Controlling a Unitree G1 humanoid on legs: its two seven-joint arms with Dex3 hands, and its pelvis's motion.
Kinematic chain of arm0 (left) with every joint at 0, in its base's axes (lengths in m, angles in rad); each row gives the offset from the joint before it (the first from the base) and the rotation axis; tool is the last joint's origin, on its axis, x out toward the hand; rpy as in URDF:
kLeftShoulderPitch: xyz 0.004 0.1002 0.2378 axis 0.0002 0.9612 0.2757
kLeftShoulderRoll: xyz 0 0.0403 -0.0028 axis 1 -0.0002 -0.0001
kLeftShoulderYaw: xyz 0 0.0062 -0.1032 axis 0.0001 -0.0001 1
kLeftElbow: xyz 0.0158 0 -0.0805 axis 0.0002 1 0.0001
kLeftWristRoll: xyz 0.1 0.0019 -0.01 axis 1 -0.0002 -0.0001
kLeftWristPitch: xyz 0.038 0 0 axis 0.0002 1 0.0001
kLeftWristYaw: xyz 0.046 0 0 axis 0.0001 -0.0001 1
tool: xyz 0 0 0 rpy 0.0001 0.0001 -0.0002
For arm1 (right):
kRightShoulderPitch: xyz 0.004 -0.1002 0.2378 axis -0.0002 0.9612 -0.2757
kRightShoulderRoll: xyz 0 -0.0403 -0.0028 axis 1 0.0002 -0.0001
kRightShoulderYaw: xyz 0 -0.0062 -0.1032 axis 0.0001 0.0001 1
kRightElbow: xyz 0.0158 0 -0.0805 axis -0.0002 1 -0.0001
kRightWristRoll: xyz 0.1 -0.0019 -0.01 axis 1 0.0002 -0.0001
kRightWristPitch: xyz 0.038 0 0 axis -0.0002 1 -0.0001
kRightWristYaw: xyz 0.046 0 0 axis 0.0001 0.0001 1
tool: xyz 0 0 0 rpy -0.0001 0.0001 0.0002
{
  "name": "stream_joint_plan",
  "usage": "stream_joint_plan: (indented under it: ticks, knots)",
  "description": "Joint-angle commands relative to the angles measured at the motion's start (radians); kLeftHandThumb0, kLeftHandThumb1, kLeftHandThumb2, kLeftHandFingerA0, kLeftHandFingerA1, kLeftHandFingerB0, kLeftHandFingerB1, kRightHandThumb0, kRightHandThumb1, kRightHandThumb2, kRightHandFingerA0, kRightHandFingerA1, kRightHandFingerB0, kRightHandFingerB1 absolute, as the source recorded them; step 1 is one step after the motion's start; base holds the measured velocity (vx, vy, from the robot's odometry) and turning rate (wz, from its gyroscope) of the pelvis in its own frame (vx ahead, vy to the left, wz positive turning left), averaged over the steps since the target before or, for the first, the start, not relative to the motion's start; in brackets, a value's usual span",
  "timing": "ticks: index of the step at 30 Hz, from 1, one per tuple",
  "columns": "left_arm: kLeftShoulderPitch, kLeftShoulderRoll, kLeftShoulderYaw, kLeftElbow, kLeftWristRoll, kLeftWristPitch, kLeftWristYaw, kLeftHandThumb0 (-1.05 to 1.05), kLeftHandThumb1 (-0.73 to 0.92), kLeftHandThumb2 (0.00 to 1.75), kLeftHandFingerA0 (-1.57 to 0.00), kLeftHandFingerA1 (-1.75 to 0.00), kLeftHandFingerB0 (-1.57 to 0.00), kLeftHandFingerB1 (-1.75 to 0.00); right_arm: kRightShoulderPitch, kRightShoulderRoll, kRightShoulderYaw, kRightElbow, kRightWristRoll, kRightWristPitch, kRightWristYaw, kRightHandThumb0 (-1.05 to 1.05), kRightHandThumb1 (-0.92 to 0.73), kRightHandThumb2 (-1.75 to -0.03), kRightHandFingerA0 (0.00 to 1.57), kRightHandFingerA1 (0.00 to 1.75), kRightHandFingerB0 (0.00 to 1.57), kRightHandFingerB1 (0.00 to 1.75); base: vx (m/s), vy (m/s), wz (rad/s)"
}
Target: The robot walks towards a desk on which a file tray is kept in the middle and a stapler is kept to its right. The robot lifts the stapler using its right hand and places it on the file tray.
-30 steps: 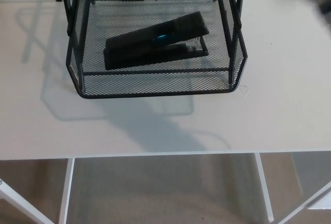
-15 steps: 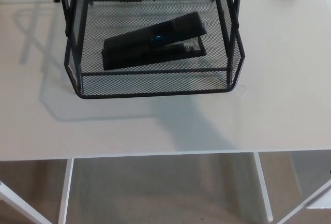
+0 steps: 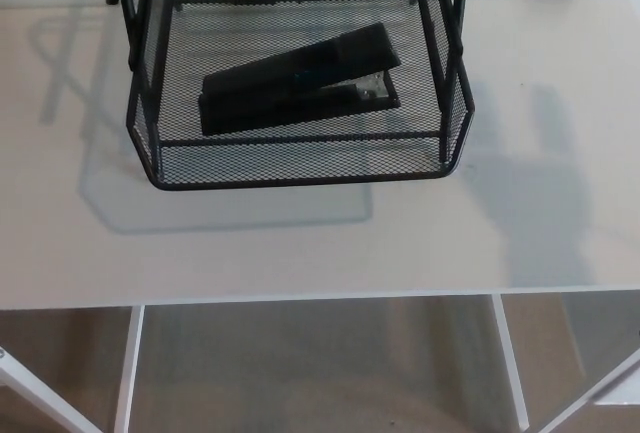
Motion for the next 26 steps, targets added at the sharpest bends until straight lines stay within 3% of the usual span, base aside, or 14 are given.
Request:
stream_joint_plan:
  ticks: [1, 3, 5, 9, 10, 11, 13, 14, 16, 17, 18, 22, 23, 26]
  knots:
    - [0.021, 0.029, 0.044, 0.0, -0.033, -0.019, 0.002, -0.58, 0.82, 0.65, -0.45, -0.5, -0.34, -0.36, 0.593, 0.233, -0.543, 0.387, 0.275, -0.164, -0.43, -0.85, -0.53, -1.01, 0.0, 0.28, 0.01, 0.33, 0.0, 0.0, 0.0]
    - [0.02, 0.027, 0.051, 0.0, -0.039, -0.012, 0.006, -0.58, 0.81, 0.64, -0.47, -0.5, -0.36, -0.36, 0.582, 0.269, -0.584, 0.467, 0.331, -0.143, -0.48, -0.86, -0.54, -0.99, 0.03, 0.4, 0.04, 0.29, 0.0, 0.0, 0.0]
    - [0.007, 0.029, 0.07, 0.004, -0.055, -0.002, 0.01, -0.57, 0.8, 0.64, -0.5, -0.54, -0.37, -0.37, 0.568, 0.29, -0.599, 0.588, 0.372, -0.144, -0.544, -0.86, -0.57, -1.01, 0.6, 0.86, 0.0, 0.24, 0.0, 0.0, 0.0]
    - [0.0, 0.034, 0.061, 0.011, -0.039, -0.005, 0.006, -0.57, 0.81, 0.64, -0.47, -0.48, -0.35, -0.36, 0.602, 0.352, -0.597, 0.552, 0.357, -0.115, -0.558, -0.89, -0.62, -1.05, 0.2, 0.65, 0.01, 0.24, 0.0, 0.0, 0.0]
    - [0.0, 0.035, 0.062, 0.012, -0.037, -0.005, 0.003, -0.56, 0.81, 0.64, -0.45, -0.47, -0.35, -0.35, 0.606, 0.376, -0.613, 0.547, 0.378, -0.115, -0.553, -0.85, -0.75, -0.62, 0.38, 0.92, 0.01, 0.4, 0.0, 0.0, 0.0]
    - [-0.005, 0.04, 0.053, 0.007, -0.028, 0.006, 0.009, -0.56, 0.83, 0.65, -0.44, -0.45, -0.35, -0.35, 0.591, 0.417, -0.659, 0.511, 0.403, -0.008, -0.557, -0.87, -0.55, -0.97, 0.32, 0.7, 0.06, 0.46, 0.0, 0.0, 0.0]
    - [-0.009, 0.041, 0.062, 0.011, -0.034, 0.009, 0.008, -0.55, 0.82, 0.64, -0.46, -0.48, -0.37, -0.36, 0.608, 0.404, -0.647, 0.591, 0.401, -0.023, -0.554, -0.9, -0.55, -0.96, 0.25, 0.64, 0.05, 0.42, 0.0, 0.0, 0.0]
    - [-0.008, 0.041, 0.062, 0.012, -0.032, 0.008, 0.012, -0.56, 0.82, 0.64, -0.49, -0.5, -0.38, -0.36, 0.612, 0.387, -0.653, 0.641, 0.418, 0.013, -0.52, -0.8, -0.65, -0.61, 0.04, 0.61, 0.03, 0.44, 0.0, 0.0, 0.0]
    - [-0.013, 0.041, 0.064, 0.01, -0.03, 0.01, 0.014, -0.56, 0.82, 0.65, -0.5, -0.51, -0.37, -0.37, 0.632, 0.395, -0.627, 0.632, 0.383, 0.023, -0.53, -0.83, -0.5, -0.97, 0.2, 0.66, 0.03, 0.47, 0.0, 0.0, 0.0]
    - [-0.011, 0.043, 0.055, 0.008, -0.02, 0.004, 0.012, -0.58, 0.83, 0.65, -0.45, -0.49, -0.36, -0.36, 0.649, 0.399, -0.609, 0.619, 0.362, 0.035, -0.521, -0.81, -0.68, -0.6, 0.29, 0.65, 0.03, 0.39, 0.0, 0.0, 0.0]
    - [-0.004, 0.048, 0.042, 0.003, -0.007, -0.008, 0.004, -0.58, 0.84, 0.65, -0.43, -0.47, -0.34, -0.36, 0.661, 0.392, -0.599, 0.63, 0.36, 0.051, -0.491, -0.8, -0.51, -0.95, 0.3, 0.64, 0.03, 0.35, 0.0, 0.0, 0.0]
    - [-0.005, 0.054, 0.044, -0.007, -0.01, -0.001, -0.001, -0.58, 0.84, 0.65, -0.42, -0.45, -0.34, -0.35, 0.645, 0.385, -0.593, 0.691, 0.37, 0.045, -0.537, -0.87, -0.5, -0.93, 0.32, 0.68, 0.05, 0.42, 0.0, 0.0, 0.0]
    - [-0.01, 0.058, 0.022, 0.001, 0.015, 0.004, 0.014, -0.57, 0.85, 0.66, -0.45, -0.43, -0.34, -0.34, 0.631, 0.378, -0.611, 0.699, 0.392, 0.077, -0.539, -0.8, -0.58, -0.58, 0.29, 0.62, 0.09, 0.43, 0.0, 0.0, 0.0]
    - [-0.011, 0.058, 0.017, 0.003, 0.02, -0.002, 0.014, -0.58, 0.84, 0.65, -0.47, -0.45, -0.35, -0.35, 0.651, 0.37, -0.554, 0.708, 0.344, 0.035, -0.551, -0.9, -0.49, -0.92, 0.49, 0.73, 0.07, 0.45, 0.0, 0.0, 0.0]
